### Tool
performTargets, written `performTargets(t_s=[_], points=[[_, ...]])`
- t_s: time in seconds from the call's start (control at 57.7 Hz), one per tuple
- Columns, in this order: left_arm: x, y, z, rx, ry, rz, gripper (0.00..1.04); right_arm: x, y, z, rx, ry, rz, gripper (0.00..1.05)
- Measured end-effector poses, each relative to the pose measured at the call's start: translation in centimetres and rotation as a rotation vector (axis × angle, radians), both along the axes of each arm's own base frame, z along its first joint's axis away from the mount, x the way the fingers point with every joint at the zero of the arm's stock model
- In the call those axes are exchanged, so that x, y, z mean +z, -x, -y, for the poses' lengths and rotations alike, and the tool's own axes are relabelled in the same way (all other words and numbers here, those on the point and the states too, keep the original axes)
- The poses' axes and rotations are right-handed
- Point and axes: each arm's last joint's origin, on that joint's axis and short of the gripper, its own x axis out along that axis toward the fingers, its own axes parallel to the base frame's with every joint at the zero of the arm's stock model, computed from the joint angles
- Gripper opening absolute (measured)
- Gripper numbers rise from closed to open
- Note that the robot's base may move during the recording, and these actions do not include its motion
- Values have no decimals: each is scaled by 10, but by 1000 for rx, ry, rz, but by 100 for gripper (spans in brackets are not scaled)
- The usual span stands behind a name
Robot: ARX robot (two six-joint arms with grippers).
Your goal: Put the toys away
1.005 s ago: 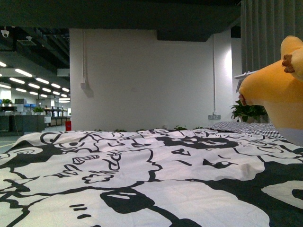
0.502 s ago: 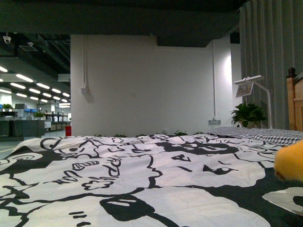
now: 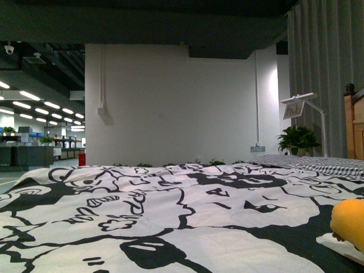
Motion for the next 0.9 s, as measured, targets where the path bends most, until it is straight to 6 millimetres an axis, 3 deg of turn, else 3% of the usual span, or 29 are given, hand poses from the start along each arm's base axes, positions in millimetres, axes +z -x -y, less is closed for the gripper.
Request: performTargets(t_s=[0.346,0.901], points=[[0,0,0,0,0,0,98,-22,11,0,2,0,12,7],[0,0,0,0,0,0,98,-38,20,0,2,0,15,7]])
